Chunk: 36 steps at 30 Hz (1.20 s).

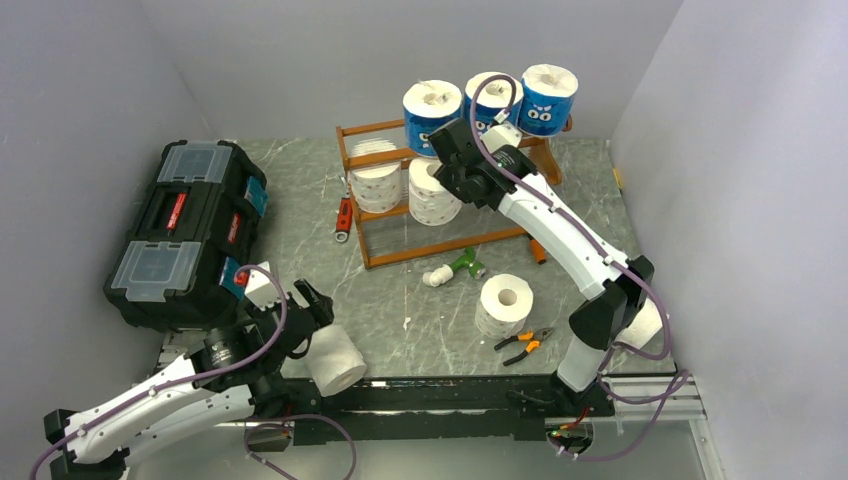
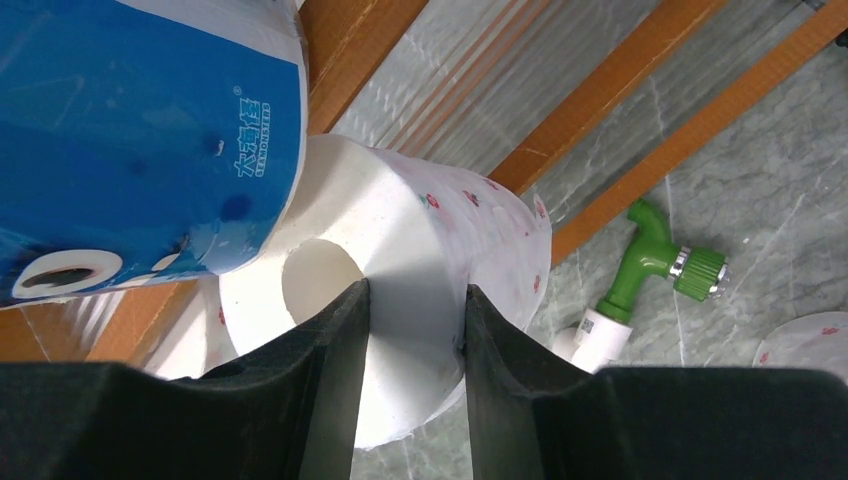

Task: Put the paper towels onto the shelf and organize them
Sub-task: Place the paper towel on the shelf.

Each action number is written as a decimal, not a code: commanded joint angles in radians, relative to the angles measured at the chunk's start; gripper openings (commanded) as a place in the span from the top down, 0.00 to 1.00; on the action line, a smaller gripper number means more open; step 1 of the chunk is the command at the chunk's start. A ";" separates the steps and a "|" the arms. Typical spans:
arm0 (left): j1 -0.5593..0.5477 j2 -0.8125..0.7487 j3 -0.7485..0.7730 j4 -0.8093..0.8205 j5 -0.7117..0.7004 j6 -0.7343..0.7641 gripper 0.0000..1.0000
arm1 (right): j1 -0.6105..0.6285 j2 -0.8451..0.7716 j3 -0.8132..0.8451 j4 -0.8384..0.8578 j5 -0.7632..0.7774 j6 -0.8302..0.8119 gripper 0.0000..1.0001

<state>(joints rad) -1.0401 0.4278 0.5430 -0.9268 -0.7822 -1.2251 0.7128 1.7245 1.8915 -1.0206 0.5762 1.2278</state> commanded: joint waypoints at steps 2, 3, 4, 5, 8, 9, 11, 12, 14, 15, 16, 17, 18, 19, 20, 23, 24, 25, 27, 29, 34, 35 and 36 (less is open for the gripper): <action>-0.001 -0.011 -0.003 -0.006 -0.005 -0.013 0.12 | -0.004 0.011 0.044 0.066 0.057 0.022 1.00; -0.001 -0.013 -0.004 -0.006 -0.005 -0.014 0.12 | -0.005 0.016 0.048 0.067 0.061 0.024 1.00; -0.001 -0.014 -0.005 -0.006 -0.005 -0.015 0.12 | -0.006 0.020 0.048 0.070 0.063 0.023 1.00; -0.001 -0.015 -0.005 -0.007 -0.006 -0.016 0.12 | -0.007 0.024 0.047 0.073 0.063 0.023 1.00; -0.002 -0.018 -0.008 -0.004 -0.007 -0.013 0.12 | -0.012 0.030 0.035 0.090 0.061 0.023 1.00; -0.001 -0.017 -0.010 -0.004 -0.006 -0.011 0.12 | -0.015 0.030 0.028 0.099 0.057 0.023 1.00; -0.001 -0.017 -0.014 -0.001 -0.008 -0.011 0.12 | -0.019 0.029 0.014 0.117 0.051 0.025 1.00; -0.002 -0.017 -0.015 0.001 -0.009 -0.011 0.12 | -0.020 0.028 0.009 0.127 0.051 0.024 1.00; -0.001 -0.014 -0.012 0.004 -0.012 -0.007 0.12 | -0.019 0.029 0.007 0.140 0.050 0.025 1.00; -0.001 -0.015 -0.010 0.002 -0.013 -0.007 0.12 | -0.019 0.033 0.009 0.146 0.050 0.023 1.00; -0.001 -0.014 -0.009 0.001 -0.015 -0.007 0.12 | -0.019 0.036 0.016 0.147 0.051 0.021 1.00; -0.001 -0.014 -0.009 0.000 -0.018 -0.007 0.12 | -0.020 0.042 0.024 0.146 0.053 0.020 1.00; -0.001 -0.014 -0.009 -0.001 -0.018 -0.008 0.12 | -0.020 0.046 0.030 0.145 0.054 0.019 1.00; -0.002 -0.014 -0.012 -0.002 -0.018 -0.010 0.12 | -0.021 0.051 0.034 0.147 0.054 0.018 1.00; -0.002 -0.016 -0.015 0.000 -0.016 -0.012 0.12 | -0.020 0.053 0.034 0.151 0.052 0.016 1.00; -0.001 -0.019 -0.024 0.010 -0.012 -0.011 0.12 | -0.019 0.056 0.029 0.167 0.049 0.016 1.00; -0.002 -0.021 -0.026 0.013 -0.010 -0.011 0.12 | -0.020 0.058 0.030 0.169 0.050 0.017 1.00; -0.002 -0.021 -0.027 0.016 -0.008 -0.009 0.12 | -0.020 0.060 0.031 0.171 0.051 0.019 1.00; -0.001 -0.016 -0.028 0.019 -0.006 -0.007 0.12 | -0.020 0.064 0.032 0.173 0.052 0.021 1.00; -0.001 -0.013 -0.028 0.019 -0.006 -0.007 0.12 | -0.021 0.066 0.031 0.174 0.057 0.028 1.00; -0.001 -0.008 -0.025 0.025 -0.006 -0.003 0.11 | -0.021 0.076 0.037 0.183 0.066 0.027 1.00; -0.001 -0.009 -0.026 0.023 -0.005 -0.002 0.11 | -0.021 0.080 0.041 0.182 0.066 0.025 1.00; -0.002 -0.009 -0.026 0.023 -0.006 -0.004 0.11 | -0.021 0.082 0.043 0.182 0.067 0.023 1.00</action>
<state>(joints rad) -1.0401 0.4206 0.5198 -0.9253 -0.7826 -1.2243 0.6945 1.7863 1.8957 -0.8959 0.6254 1.2343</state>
